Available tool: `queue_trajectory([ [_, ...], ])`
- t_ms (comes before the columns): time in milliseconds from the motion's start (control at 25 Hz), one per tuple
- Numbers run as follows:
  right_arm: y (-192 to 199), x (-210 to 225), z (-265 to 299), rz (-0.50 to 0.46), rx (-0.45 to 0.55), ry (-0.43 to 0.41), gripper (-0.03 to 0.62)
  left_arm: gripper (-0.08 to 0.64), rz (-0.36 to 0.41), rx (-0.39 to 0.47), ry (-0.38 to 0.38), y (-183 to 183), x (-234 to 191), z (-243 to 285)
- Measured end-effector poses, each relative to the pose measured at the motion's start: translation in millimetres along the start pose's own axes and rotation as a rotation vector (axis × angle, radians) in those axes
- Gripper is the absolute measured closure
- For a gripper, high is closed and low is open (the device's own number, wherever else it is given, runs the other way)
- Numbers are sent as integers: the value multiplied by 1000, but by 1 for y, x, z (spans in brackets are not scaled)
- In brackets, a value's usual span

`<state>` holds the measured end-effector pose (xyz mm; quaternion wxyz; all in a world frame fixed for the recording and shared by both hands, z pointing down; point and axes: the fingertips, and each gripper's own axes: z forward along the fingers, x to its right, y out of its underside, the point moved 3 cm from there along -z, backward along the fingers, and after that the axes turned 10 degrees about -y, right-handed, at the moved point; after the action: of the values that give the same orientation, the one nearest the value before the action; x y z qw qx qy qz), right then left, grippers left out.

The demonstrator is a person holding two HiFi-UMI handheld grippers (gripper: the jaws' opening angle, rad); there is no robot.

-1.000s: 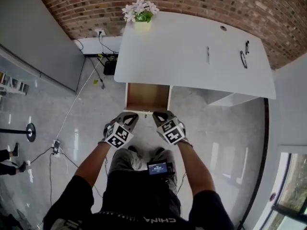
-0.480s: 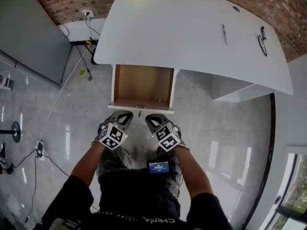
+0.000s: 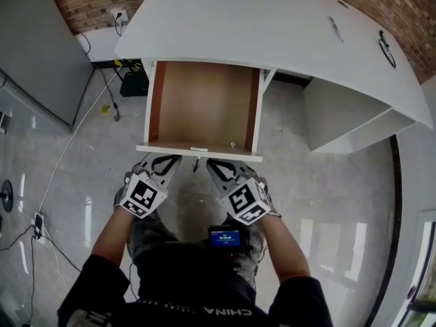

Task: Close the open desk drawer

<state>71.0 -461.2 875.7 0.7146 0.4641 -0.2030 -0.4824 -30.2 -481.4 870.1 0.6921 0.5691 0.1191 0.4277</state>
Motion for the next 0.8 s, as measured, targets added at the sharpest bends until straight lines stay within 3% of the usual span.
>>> queue_trajectory([
  [360, -12, -3, -9, -60, 21, 47, 577, 548, 94, -1, -20, -9, -1, -9],
  [800, -61, 30, -27, -57, 116, 77, 577, 548, 31, 102, -50, -55, -32, -11],
])
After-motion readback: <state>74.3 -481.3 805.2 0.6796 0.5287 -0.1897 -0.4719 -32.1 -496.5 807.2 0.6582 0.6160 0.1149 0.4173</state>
